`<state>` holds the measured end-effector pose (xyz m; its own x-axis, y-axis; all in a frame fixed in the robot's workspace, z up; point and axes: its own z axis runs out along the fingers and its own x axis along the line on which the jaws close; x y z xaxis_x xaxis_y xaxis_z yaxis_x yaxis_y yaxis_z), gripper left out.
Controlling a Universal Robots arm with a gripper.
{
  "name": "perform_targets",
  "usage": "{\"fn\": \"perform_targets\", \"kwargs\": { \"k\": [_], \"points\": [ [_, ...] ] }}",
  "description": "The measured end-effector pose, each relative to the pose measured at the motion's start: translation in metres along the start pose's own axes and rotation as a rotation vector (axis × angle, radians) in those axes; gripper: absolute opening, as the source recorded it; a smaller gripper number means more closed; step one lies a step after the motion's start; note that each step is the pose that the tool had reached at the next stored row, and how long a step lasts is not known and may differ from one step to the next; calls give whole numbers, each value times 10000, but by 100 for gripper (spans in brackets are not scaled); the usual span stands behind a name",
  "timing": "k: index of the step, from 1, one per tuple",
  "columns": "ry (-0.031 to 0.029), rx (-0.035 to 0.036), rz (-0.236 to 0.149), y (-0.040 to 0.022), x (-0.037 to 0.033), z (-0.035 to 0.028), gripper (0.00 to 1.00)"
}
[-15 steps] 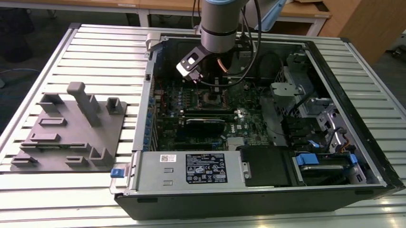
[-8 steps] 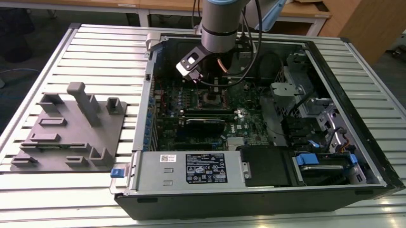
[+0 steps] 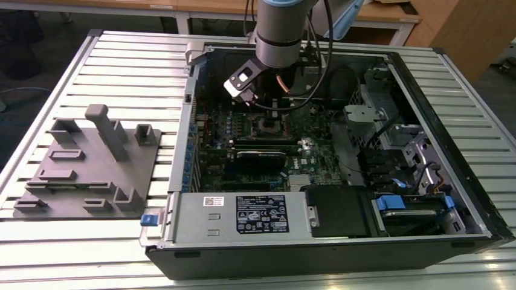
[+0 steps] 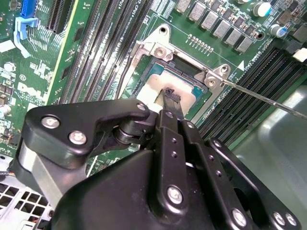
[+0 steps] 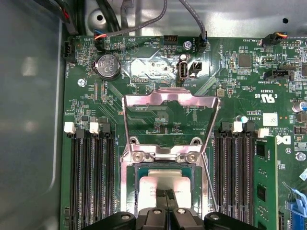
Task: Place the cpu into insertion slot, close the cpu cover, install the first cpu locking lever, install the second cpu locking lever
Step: 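Place the cpu into insertion slot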
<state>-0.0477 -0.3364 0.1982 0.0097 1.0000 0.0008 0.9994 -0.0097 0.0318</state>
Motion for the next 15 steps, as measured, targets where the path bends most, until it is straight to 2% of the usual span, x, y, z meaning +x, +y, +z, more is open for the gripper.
{"fn": "perform_targets", "kwargs": {
  "k": [5,8,10,15],
  "points": [
    [5,-4,1,0,1,4,10],
    [31,-19,1,4,5,-15,10],
    [7,-4,0,2,1,-54,10],
    [7,-5,0,6,1,-159,10]
  ]
}}
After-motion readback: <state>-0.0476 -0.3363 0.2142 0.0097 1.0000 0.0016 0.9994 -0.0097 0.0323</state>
